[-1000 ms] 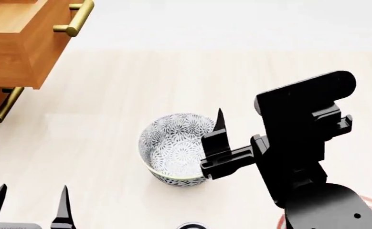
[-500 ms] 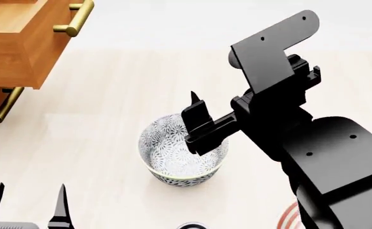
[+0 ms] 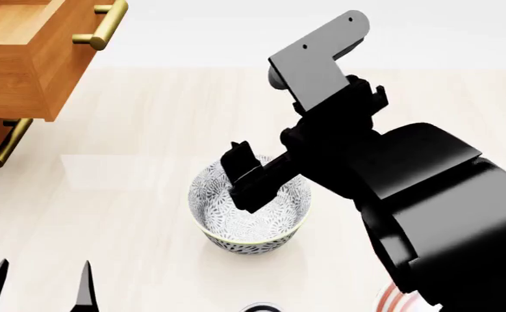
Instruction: Put the bowl on the plate.
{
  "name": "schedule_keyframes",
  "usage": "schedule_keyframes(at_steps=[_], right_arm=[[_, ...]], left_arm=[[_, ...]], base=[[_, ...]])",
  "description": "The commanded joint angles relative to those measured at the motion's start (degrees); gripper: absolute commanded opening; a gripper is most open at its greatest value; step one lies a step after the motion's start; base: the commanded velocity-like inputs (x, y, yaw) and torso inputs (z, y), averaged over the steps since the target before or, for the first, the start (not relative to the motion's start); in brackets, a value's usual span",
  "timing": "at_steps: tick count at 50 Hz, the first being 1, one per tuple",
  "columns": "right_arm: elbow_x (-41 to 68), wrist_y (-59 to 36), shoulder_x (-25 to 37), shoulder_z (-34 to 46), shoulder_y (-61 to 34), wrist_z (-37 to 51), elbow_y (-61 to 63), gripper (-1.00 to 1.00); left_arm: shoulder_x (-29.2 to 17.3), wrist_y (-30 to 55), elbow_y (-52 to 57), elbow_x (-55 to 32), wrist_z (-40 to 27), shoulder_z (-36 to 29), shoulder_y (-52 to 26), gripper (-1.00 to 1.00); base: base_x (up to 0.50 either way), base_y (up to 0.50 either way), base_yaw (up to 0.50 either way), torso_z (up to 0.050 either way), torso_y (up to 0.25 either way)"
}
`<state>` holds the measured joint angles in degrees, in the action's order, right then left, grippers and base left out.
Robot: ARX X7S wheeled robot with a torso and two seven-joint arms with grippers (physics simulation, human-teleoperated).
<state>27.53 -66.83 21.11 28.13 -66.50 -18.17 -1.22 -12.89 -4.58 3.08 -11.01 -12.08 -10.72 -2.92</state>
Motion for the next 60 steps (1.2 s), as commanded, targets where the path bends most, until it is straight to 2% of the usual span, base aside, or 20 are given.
schedule_keyframes(at_steps=[1, 19, 44, 60], right_arm=[[-2.0, 3.4, -2.4, 4.4, -3.5, -2.8, -9.0, 1.00], [-3.9, 8.1, -5.9, 9.2, -4.3, -6.1, -19.3, 1.00], [-3.6, 10.6, -8.7, 11.6, -4.0, -8.5, -24.0, 1.00], [-5.7, 15.3, -11.7, 14.7, -5.4, -10.5, -31.9, 1.00]], left_arm=[[0.0, -1.6, -1.3, 0.0, 0.0, -0.4, 0.1, 1.00], [-0.3, -1.5, -1.6, -0.4, -0.4, -0.8, -0.5, 1.00], [-0.8, -1.9, -1.7, -0.5, -1.3, -1.5, -0.6, 1.00], [-1.1, -2.4, -2.2, -0.8, -1.5, -1.9, -0.7, 1.00]], base=[[0.00, 0.00, 0.00, 0.000, 0.000], [0.00, 0.00, 0.00, 0.000, 0.000], [0.00, 0.00, 0.00, 0.000, 0.000], [0.00, 0.00, 0.00, 0.000, 0.000]])
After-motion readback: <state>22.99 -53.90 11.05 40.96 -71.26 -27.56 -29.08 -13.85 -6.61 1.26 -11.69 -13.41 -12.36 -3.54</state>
